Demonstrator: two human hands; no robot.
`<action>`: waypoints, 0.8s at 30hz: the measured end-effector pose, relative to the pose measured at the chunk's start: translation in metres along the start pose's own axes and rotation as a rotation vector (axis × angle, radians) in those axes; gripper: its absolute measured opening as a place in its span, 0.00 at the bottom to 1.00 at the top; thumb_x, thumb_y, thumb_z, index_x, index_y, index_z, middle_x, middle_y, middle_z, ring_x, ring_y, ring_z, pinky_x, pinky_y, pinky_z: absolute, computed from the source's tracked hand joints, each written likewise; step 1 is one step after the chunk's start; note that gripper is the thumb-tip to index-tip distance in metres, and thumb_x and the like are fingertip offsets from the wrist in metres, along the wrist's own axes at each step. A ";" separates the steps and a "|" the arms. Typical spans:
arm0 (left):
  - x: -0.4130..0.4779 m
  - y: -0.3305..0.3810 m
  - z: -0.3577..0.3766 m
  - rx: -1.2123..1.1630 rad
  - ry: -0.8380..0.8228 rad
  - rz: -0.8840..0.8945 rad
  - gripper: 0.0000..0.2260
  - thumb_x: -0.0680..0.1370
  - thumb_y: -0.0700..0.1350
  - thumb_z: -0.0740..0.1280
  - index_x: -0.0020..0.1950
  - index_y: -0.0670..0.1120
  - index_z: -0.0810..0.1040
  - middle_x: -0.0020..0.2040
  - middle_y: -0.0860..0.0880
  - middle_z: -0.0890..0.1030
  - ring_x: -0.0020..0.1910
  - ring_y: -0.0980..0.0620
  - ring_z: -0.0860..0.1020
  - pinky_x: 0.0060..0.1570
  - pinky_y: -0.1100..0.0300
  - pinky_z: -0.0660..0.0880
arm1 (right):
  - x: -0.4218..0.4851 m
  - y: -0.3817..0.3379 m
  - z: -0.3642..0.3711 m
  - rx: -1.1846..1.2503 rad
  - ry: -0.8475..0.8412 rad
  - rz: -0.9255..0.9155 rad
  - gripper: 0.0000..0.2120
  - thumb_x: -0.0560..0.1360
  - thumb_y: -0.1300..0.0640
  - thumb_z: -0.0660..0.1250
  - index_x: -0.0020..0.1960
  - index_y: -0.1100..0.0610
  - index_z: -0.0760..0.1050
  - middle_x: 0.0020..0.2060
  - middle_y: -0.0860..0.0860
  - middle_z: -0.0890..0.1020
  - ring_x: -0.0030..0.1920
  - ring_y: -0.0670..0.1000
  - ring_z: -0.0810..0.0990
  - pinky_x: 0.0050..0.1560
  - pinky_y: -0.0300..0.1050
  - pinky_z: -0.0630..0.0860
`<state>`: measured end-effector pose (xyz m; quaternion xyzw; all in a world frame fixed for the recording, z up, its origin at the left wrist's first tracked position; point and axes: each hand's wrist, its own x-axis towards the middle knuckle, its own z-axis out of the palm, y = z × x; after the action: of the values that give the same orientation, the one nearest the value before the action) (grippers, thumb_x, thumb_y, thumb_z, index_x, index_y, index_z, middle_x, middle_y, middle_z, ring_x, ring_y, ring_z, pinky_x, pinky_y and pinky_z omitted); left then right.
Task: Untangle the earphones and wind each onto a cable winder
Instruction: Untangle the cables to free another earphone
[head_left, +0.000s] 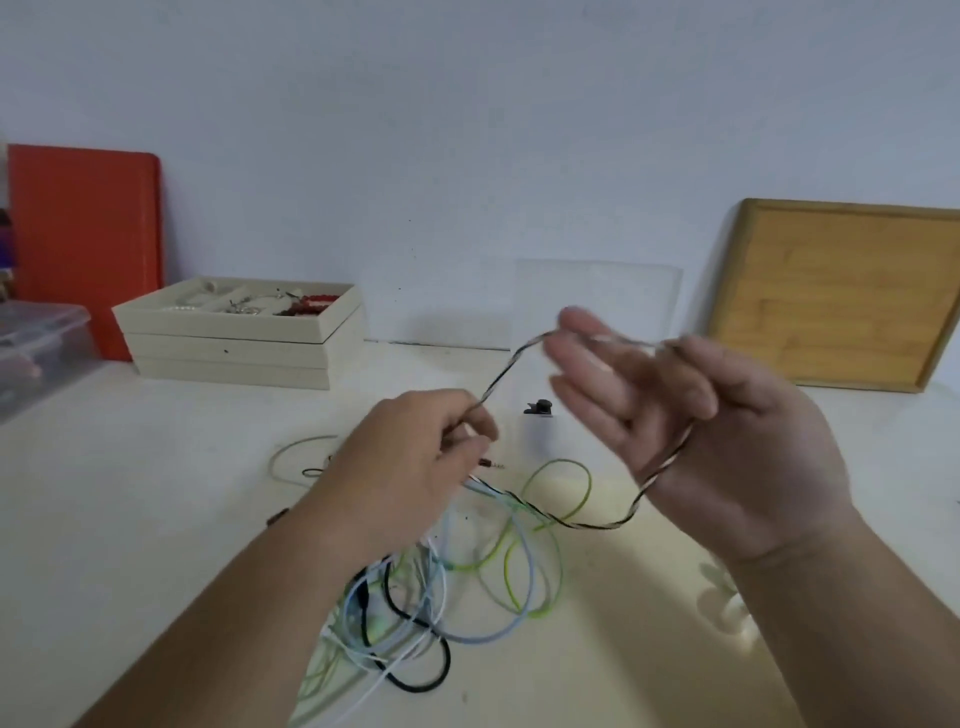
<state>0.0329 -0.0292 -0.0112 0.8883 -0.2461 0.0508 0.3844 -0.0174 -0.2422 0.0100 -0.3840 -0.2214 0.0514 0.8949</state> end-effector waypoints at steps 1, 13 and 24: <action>0.002 -0.004 -0.001 0.014 0.075 -0.031 0.06 0.80 0.46 0.67 0.45 0.57 0.79 0.36 0.55 0.82 0.36 0.55 0.82 0.43 0.50 0.79 | 0.000 -0.005 -0.003 0.068 0.048 -0.032 0.20 0.82 0.61 0.55 0.34 0.65 0.74 0.70 0.68 0.71 0.74 0.66 0.67 0.76 0.61 0.60; 0.003 -0.008 -0.025 0.146 0.355 -0.068 0.10 0.78 0.54 0.66 0.43 0.55 0.86 0.36 0.60 0.84 0.31 0.61 0.77 0.37 0.62 0.71 | -0.005 -0.021 -0.002 -0.481 0.706 -0.052 0.19 0.74 0.62 0.61 0.24 0.58 0.64 0.29 0.62 0.80 0.23 0.56 0.77 0.44 0.51 0.80; -0.003 0.010 -0.012 0.304 0.280 0.175 0.16 0.75 0.62 0.58 0.45 0.62 0.85 0.30 0.65 0.75 0.38 0.56 0.73 0.48 0.49 0.71 | -0.002 0.018 0.013 -1.716 0.622 -0.152 0.13 0.72 0.48 0.65 0.55 0.47 0.79 0.53 0.40 0.78 0.54 0.44 0.76 0.51 0.36 0.66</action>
<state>0.0267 -0.0253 0.0026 0.8957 -0.2557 0.2435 0.2705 -0.0233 -0.2216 0.0048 -0.8982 0.0425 -0.2954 0.3228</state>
